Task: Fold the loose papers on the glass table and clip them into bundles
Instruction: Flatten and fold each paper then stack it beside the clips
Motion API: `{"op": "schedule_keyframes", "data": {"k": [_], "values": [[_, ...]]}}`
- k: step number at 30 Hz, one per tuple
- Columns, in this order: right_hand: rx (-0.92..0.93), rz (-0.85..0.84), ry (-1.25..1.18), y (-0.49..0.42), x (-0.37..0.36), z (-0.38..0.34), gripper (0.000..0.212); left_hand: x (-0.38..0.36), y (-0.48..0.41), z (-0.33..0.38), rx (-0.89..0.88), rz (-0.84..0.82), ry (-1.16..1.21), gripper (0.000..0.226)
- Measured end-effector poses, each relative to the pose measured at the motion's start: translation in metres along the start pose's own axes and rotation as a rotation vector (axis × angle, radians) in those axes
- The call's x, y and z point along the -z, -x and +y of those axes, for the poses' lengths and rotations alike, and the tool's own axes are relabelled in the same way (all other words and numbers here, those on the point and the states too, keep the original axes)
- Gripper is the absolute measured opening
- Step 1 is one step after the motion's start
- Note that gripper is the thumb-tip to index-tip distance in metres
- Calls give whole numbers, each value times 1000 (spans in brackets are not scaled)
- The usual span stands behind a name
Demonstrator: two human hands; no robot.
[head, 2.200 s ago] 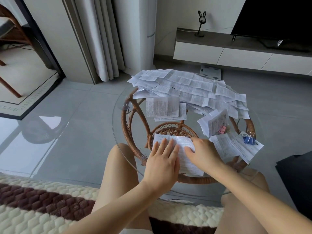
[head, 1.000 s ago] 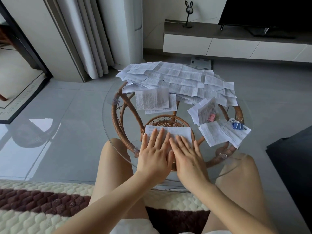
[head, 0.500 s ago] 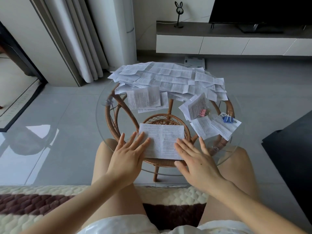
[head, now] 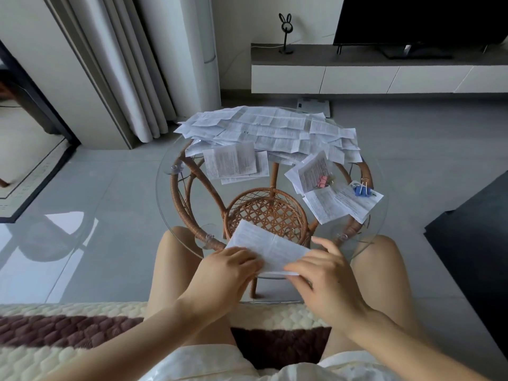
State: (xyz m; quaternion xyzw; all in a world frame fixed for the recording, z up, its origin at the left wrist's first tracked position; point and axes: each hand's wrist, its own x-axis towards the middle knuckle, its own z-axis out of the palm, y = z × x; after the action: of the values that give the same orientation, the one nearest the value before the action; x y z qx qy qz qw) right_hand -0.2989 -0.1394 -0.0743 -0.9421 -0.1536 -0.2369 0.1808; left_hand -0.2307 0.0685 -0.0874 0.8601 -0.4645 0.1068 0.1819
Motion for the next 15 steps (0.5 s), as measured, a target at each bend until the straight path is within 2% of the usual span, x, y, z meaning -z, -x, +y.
{"op": "schedule_keyframes", "data": {"k": [1,3,5,6,7,9,12,13,15], "values": [[-28,47,-54,-8,8,-3,3,6,-4,1,42,37,45,25],[-79,188,-91,-25,27,-8,14,22,-15,6,252,108,247,24],[-70,352,-33,-43,46,-8,28,40,-31,10,615,141,706,25],[-39,379,-4,-47,51,-7,31,44,-37,9,806,122,992,21],[2,347,0,-49,52,-4,37,46,-42,6,959,97,1244,18],[76,123,-24,-49,43,3,54,47,-49,-5,1153,63,1509,16],[177,-222,72,-34,11,21,72,41,-50,-16,1323,-19,1503,15],[205,-280,104,-30,0,25,76,37,-49,-17,1349,-63,1489,17],[240,-283,84,-28,-15,30,76,30,-47,-18,1382,-104,1479,24]]}}
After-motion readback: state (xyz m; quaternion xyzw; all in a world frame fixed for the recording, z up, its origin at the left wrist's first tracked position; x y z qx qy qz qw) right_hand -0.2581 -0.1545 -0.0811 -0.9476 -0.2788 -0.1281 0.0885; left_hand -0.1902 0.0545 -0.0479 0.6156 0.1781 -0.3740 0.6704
